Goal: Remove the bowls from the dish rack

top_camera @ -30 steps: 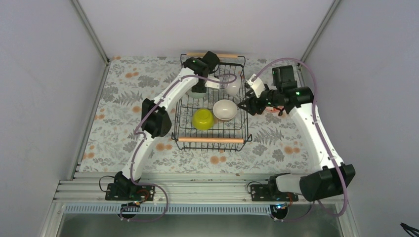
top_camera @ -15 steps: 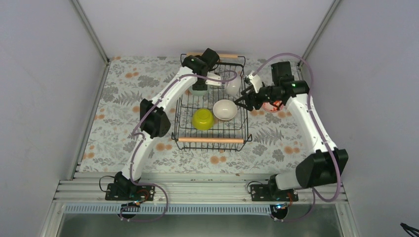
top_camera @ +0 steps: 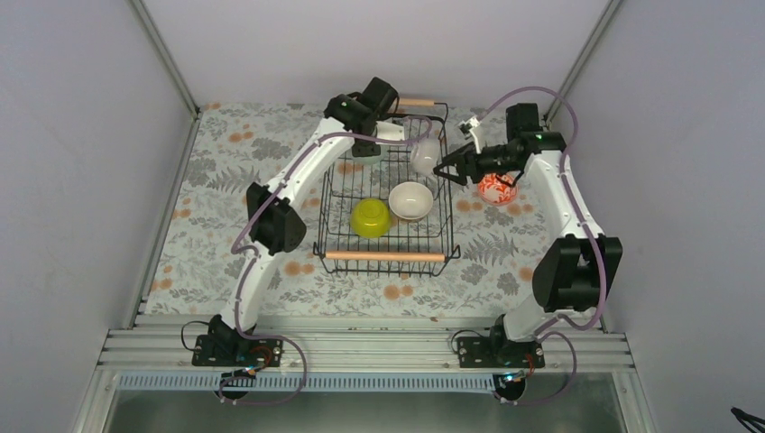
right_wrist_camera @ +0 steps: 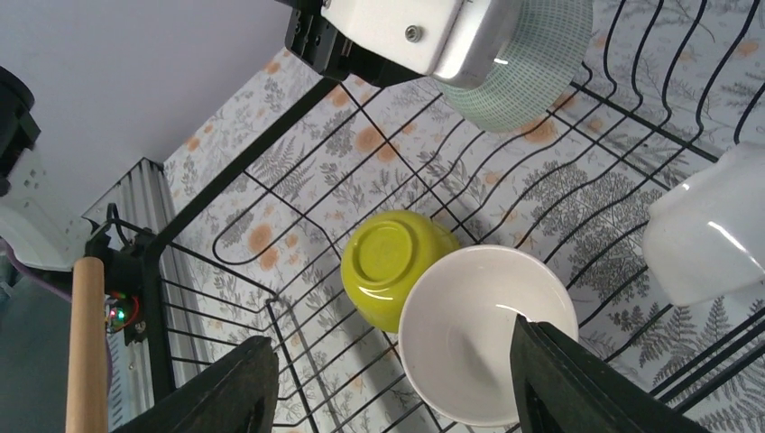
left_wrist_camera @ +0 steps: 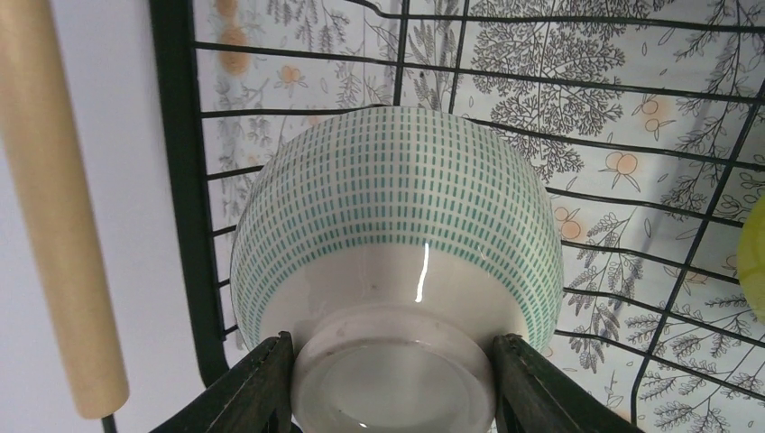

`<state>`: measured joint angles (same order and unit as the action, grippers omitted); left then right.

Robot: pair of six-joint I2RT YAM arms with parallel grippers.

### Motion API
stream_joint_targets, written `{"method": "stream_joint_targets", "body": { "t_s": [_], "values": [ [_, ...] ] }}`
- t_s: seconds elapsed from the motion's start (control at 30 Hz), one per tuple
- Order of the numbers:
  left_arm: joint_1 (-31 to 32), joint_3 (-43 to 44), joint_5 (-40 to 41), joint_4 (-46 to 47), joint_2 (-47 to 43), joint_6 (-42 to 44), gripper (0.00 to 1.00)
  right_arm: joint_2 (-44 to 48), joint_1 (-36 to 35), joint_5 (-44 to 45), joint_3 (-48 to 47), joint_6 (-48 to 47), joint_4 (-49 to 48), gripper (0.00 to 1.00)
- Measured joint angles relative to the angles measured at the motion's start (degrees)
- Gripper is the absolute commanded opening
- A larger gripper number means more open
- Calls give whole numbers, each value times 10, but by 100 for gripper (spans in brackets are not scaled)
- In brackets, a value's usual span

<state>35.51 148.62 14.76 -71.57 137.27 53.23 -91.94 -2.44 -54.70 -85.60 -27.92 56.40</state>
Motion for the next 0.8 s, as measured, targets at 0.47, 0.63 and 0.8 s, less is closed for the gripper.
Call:
{"method": "stream_joint_targets", "body": {
  "t_s": [0.47, 0.63, 0.8],
  "values": [
    [0, 0, -34, 25, -21, -32, 39, -136, 22, -113, -65, -22, 39, 62],
    [0, -7, -51, 36, -34, -48, 39, -168, 22, -137, -94, -28, 56, 64],
    [0, -14, -72, 45, -55, -71, 39, -174, 22, -150, -120, -17, 47, 64]
  ]
}}
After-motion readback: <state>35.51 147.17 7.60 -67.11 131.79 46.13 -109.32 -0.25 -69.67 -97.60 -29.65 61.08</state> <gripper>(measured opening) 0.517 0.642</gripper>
